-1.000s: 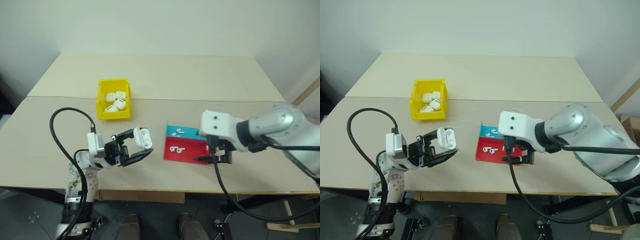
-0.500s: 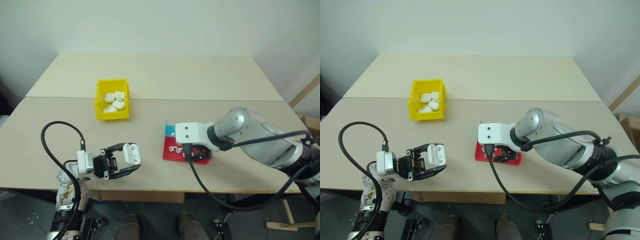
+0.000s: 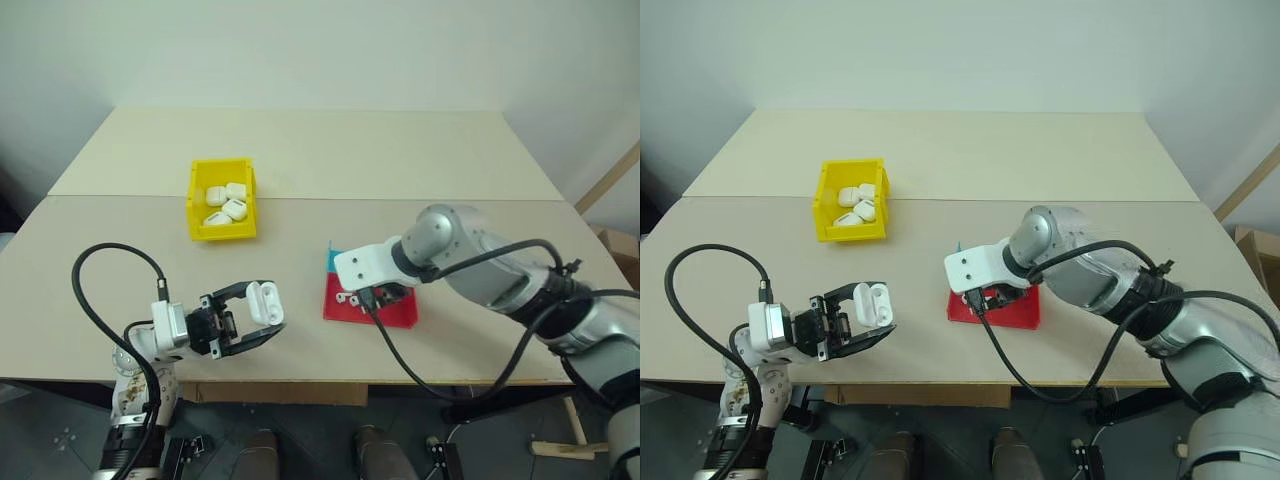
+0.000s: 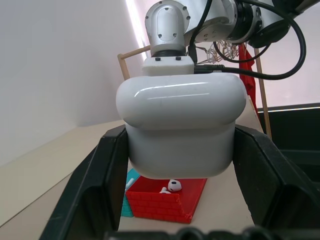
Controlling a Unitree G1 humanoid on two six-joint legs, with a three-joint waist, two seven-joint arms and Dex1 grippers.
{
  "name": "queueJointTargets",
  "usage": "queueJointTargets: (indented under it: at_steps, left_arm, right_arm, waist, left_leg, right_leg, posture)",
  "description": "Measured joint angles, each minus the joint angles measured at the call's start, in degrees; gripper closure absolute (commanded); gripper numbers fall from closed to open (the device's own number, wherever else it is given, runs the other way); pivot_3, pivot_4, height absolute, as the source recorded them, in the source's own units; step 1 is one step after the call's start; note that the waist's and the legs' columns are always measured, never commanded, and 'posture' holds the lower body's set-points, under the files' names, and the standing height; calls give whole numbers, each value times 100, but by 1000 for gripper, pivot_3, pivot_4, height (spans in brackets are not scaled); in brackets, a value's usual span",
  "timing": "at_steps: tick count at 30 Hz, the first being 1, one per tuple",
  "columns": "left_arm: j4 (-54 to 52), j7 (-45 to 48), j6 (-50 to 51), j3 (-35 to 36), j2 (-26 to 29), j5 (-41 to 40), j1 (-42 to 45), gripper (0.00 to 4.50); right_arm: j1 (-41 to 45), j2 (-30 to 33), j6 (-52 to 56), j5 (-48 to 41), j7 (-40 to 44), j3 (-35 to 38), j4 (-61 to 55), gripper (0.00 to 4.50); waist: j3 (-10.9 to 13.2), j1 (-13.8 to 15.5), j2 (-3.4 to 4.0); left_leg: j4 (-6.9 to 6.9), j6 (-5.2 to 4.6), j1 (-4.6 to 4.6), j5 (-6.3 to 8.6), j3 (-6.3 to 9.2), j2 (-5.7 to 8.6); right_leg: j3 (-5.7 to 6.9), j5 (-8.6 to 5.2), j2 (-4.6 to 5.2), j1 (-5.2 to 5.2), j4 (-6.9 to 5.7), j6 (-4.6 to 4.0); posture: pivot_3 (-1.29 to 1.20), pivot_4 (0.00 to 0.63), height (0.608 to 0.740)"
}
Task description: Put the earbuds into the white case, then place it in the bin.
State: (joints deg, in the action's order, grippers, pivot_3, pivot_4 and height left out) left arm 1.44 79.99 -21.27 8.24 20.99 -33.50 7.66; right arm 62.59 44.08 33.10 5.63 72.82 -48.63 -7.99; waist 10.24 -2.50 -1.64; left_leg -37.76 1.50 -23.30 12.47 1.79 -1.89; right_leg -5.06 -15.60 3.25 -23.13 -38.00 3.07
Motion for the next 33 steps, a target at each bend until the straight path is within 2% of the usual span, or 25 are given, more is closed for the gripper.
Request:
queueJointTargets:
  at_steps: [3,33]
  left_arm:
    - [-110,-96,0,-34,6,3,-65,1708]
    - [-331,-522,-12,-93,271,112,-268,1708]
  right_arm:
    - [-3,-141,-302,176,202,3,224,2324]
    - [-318,-799,-1438,946,708,313,1201,2324]
  waist:
    - [0,1,0]
    - [1,1,2]
  left_leg:
    - [0,0,-1,0,1,0]
    - [2,0,1,0,1,1]
  right_leg:
    - [0,0,1,-1,1,0]
    - [1,0,1,1,1,-1]
  posture:
    - [0,150,740]
    - [0,150,740]
